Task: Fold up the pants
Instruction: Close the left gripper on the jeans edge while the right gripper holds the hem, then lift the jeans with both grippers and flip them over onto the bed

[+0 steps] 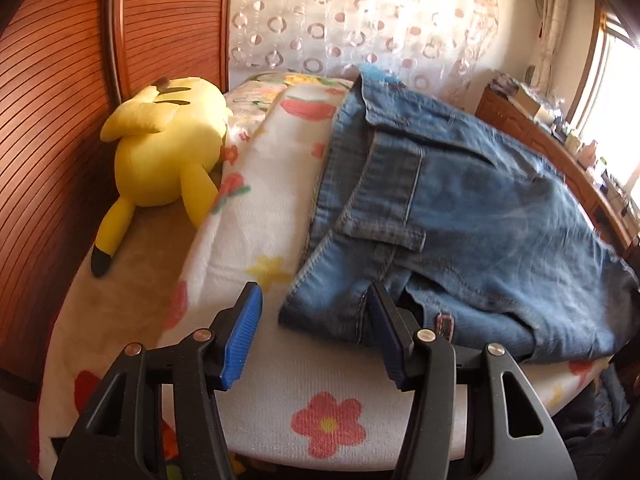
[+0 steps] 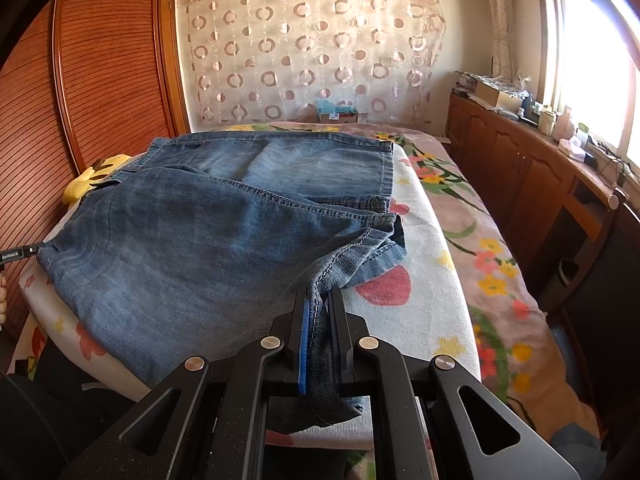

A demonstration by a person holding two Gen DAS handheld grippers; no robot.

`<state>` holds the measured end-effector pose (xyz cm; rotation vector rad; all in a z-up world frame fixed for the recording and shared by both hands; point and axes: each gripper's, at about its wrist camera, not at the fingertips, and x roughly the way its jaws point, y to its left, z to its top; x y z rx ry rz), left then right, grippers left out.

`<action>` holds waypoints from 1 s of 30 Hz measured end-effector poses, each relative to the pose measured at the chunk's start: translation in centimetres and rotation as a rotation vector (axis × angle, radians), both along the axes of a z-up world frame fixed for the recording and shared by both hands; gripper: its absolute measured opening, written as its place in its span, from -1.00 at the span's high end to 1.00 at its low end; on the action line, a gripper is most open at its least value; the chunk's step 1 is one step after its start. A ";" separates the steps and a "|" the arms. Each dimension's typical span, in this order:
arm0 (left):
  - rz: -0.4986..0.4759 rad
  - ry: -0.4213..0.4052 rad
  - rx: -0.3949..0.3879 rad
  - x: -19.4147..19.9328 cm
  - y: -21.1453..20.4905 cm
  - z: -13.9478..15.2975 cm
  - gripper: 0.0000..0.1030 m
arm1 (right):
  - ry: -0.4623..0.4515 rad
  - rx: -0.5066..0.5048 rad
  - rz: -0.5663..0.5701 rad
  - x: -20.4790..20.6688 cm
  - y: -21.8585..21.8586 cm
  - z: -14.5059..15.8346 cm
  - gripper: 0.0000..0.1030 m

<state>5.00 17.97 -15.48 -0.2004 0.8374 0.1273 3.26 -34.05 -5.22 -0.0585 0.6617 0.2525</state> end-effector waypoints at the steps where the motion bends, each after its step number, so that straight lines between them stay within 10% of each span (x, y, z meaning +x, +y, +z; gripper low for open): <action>1: -0.002 -0.005 0.024 0.0 -0.3 -0.1 -0.09 | 0.001 -0.001 0.000 0.1 0.0 0.0 0.84; 15: -0.023 -0.045 0.009 -0.5 -1.1 0.7 0.63 | 0.011 0.003 -0.003 1.1 0.4 0.7 0.84; 30: -0.065 -0.191 0.068 -0.7 -2.7 7.1 0.71 | -0.067 0.025 0.032 2.1 0.5 3.9 0.84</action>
